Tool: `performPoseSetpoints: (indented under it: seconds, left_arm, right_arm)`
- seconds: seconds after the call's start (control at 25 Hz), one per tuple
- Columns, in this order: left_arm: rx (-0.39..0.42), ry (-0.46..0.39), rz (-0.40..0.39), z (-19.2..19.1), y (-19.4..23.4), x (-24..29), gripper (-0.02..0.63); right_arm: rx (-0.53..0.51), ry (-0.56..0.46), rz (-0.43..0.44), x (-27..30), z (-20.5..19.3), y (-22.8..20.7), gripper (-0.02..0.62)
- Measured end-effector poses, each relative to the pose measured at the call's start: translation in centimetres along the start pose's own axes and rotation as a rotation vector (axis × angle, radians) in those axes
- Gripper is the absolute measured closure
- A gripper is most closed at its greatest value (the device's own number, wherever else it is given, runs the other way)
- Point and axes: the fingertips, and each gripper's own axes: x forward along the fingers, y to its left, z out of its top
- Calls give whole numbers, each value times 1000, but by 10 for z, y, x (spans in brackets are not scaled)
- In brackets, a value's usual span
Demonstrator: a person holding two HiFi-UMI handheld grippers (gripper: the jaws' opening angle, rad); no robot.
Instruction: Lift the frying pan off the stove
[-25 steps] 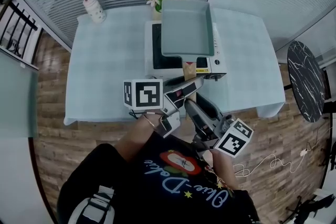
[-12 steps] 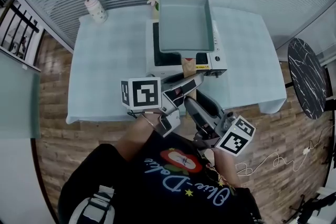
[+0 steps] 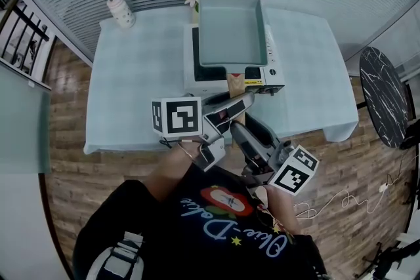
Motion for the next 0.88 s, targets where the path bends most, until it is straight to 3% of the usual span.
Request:
performPoseSetpoints:
  seconds: [0.88]
  left_arm:
    - [-10,15,-9,-2,-4,-8,446]
  right_arm:
    - [4,-8,-8,1,-5,9,419]
